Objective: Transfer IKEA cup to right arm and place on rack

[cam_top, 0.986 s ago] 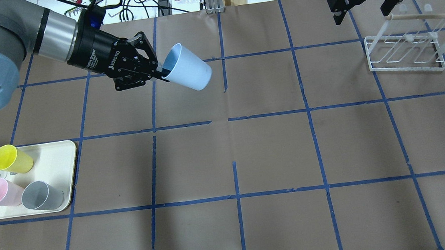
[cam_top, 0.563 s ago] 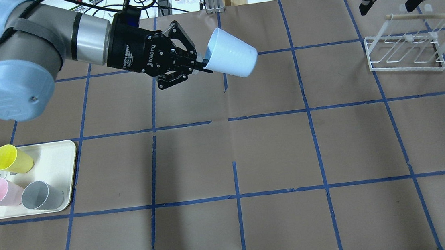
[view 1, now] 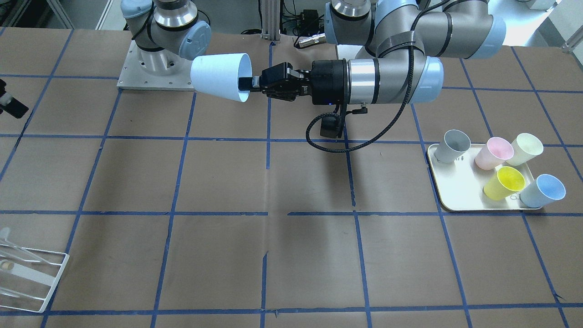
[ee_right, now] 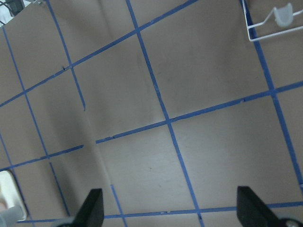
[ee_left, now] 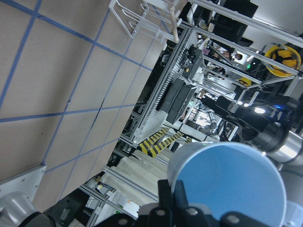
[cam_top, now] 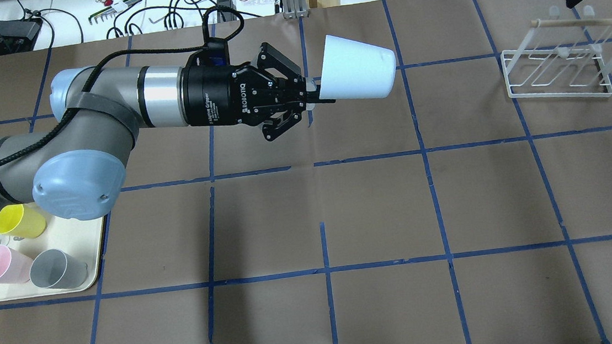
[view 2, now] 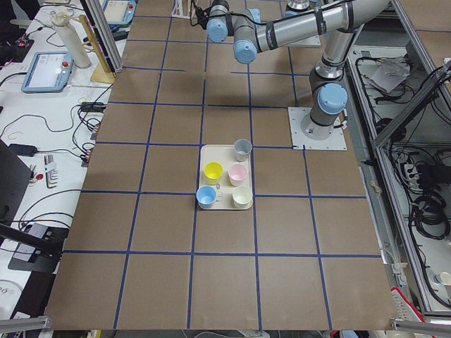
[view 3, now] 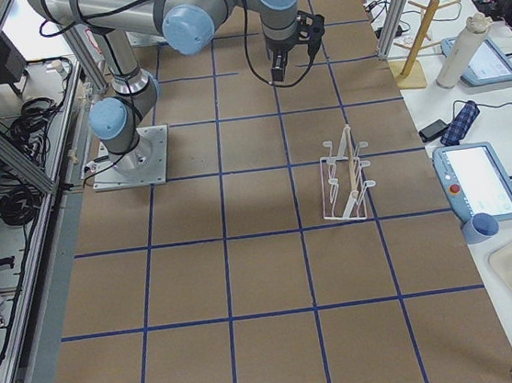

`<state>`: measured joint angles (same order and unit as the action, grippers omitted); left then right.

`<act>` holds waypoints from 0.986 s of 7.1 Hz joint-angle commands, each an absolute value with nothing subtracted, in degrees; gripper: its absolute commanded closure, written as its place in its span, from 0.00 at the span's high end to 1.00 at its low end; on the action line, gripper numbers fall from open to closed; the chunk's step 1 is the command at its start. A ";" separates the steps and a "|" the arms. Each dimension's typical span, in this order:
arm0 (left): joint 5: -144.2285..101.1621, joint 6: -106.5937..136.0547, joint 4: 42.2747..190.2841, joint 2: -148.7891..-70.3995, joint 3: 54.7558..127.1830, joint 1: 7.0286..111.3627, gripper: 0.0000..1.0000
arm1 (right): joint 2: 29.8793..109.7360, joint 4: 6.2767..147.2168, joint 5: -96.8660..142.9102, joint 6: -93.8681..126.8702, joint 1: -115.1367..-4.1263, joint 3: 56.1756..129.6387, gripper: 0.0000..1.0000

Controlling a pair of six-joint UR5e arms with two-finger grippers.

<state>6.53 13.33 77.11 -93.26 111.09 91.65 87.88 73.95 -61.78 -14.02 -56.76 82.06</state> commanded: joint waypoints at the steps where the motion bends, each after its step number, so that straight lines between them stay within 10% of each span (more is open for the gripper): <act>1: 6.15 13.27 73.40 -93.34 111.80 92.20 0.00 | 87.89 60.53 -53.47 -13.81 -52.30 82.09 1.00; 7: 6.15 13.27 72.60 -94.75 111.44 92.20 0.00 | 88.59 31.59 -42.55 -5.02 -53.17 83.49 1.00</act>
<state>6.18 13.27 72.60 -94.65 111.49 92.20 88.50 35.81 -43.36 -7.00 -52.89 82.68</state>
